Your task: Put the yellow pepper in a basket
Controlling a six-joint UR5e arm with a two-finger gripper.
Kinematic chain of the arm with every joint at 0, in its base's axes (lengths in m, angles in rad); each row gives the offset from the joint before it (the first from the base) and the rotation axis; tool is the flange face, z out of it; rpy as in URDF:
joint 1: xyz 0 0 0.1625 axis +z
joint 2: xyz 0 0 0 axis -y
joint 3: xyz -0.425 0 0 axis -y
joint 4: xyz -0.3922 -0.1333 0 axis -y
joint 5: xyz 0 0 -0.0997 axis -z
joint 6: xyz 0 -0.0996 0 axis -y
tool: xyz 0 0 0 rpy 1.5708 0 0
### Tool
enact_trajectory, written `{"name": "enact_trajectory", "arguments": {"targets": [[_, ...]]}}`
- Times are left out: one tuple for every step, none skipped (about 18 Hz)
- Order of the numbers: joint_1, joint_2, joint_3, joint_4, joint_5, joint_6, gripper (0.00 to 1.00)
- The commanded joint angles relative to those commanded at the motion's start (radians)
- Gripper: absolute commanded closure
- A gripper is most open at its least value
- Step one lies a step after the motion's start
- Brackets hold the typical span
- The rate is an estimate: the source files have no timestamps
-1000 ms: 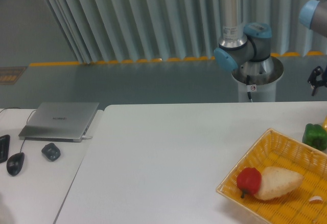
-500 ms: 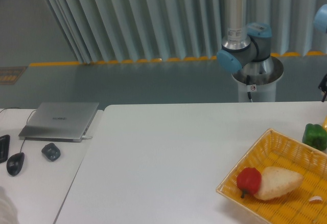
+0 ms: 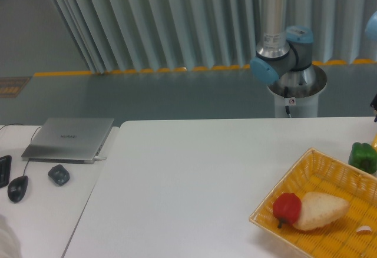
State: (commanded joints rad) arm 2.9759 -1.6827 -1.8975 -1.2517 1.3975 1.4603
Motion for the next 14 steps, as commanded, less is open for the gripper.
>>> {"name": "enact_trajectory", "arguments": {"targets": [[0.0, -0.002, 0.0, 0.0, 0.0, 0.0, 0.0], [0.0, -0.003, -0.002, 0.003, 0.0, -0.002, 0.0], [0.0, -0.006, -0.002, 0.011, 0.0, -0.002, 0.0], [-0.002, -0.009, -0.003, 0.017, 0.0, -0.006, 0.0], [-0.005, -0.012, -0.003, 0.017, 0.0, -0.018, 0.0], [-0.012, -0.015, -0.003, 0.02, 0.002, -0.028, 0.0], [-0.014, -0.018, -0.003, 0.02, 0.002, -0.032, 0.0], [-0.015, -0.02, -0.003, 0.021, 0.002, -0.035, 0.0], [-0.015, -0.022, -0.003, 0.026, 0.002, -0.037, 0.0], [-0.017, -0.022, -0.006, 0.035, 0.003, -0.037, 0.0], [-0.026, -0.023, -0.006, 0.04, 0.003, -0.046, 0.0], [-0.028, -0.025, -0.006, 0.041, 0.003, -0.051, 0.0], [-0.029, -0.031, -0.006, 0.041, 0.003, -0.054, 0.0], [-0.032, -0.032, -0.008, 0.041, 0.005, -0.057, 0.0]]}}
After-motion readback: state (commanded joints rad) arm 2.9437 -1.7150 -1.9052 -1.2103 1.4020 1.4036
